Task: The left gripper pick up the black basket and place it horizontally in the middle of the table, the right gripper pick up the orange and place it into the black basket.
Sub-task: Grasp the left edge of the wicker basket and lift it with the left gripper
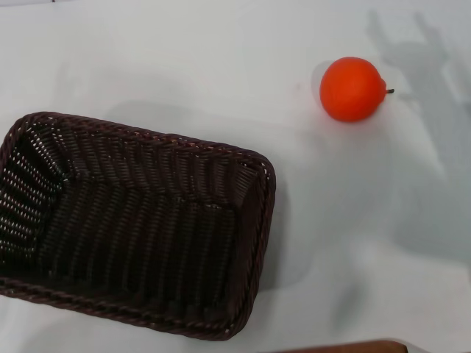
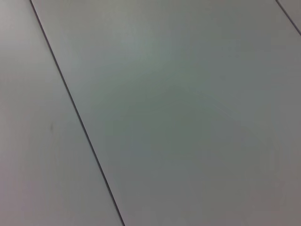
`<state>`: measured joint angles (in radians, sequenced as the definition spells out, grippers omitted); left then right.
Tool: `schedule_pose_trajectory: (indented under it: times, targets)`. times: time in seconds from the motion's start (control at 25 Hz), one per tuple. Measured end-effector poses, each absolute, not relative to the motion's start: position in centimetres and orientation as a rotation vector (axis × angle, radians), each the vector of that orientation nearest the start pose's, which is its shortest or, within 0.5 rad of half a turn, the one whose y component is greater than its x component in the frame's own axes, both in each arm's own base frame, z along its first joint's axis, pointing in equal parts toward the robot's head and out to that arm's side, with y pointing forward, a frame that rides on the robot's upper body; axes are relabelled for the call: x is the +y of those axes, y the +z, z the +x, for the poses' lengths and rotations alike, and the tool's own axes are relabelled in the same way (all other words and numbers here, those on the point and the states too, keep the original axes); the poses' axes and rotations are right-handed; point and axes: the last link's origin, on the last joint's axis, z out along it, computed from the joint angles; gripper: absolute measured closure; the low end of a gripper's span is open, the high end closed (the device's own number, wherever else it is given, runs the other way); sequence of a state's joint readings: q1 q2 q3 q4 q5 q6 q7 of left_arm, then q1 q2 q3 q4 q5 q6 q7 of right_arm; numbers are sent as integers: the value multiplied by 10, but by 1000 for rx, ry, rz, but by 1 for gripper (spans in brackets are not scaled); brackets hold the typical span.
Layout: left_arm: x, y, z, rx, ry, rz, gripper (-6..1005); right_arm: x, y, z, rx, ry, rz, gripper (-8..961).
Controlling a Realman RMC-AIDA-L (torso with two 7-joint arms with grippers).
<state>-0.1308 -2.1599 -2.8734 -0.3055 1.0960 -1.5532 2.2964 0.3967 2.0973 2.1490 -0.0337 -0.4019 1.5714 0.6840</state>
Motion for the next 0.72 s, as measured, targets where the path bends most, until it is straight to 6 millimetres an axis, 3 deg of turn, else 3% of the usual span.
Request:
schedule_pose_trajectory:
  times: [0.44,0.56,0.72]
  targets:
    - [209,76,-392,-698,-1065,-1259,123,289,23,331,-1395,-1302,-728,65]
    - [210,95,-391,-703,-1070,-1336,124,289,24,331,-1388,-1297,-729,68]
    - [214,134,-379,-768,-1048,-1537,124,290,27,332,-1379,-1297,-729,71]
